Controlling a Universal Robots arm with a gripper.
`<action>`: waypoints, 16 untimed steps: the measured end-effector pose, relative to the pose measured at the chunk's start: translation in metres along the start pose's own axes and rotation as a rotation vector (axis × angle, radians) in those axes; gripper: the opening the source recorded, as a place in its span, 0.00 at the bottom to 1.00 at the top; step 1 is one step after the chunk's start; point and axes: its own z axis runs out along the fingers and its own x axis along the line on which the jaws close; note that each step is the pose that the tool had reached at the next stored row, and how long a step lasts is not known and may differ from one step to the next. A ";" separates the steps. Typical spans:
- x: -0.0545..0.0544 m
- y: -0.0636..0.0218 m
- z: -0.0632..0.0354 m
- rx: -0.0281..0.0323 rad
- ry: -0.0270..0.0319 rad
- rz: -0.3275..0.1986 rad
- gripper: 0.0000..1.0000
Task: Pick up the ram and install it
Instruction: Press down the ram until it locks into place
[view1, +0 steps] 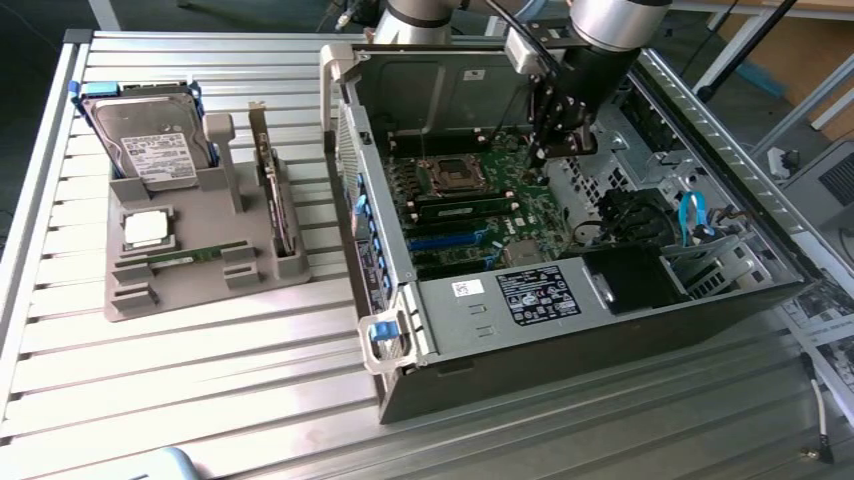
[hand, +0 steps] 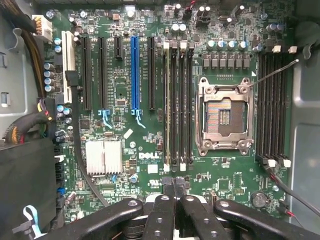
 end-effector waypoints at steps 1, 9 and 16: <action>0.000 0.0000 0.0012 0.0000 0.0000 0.000 0.10; 0.000 0.0003 0.0110 0.0000 -0.0001 0.000 0.10; 0.001 0.0009 0.0289 0.0000 -0.0002 0.000 0.10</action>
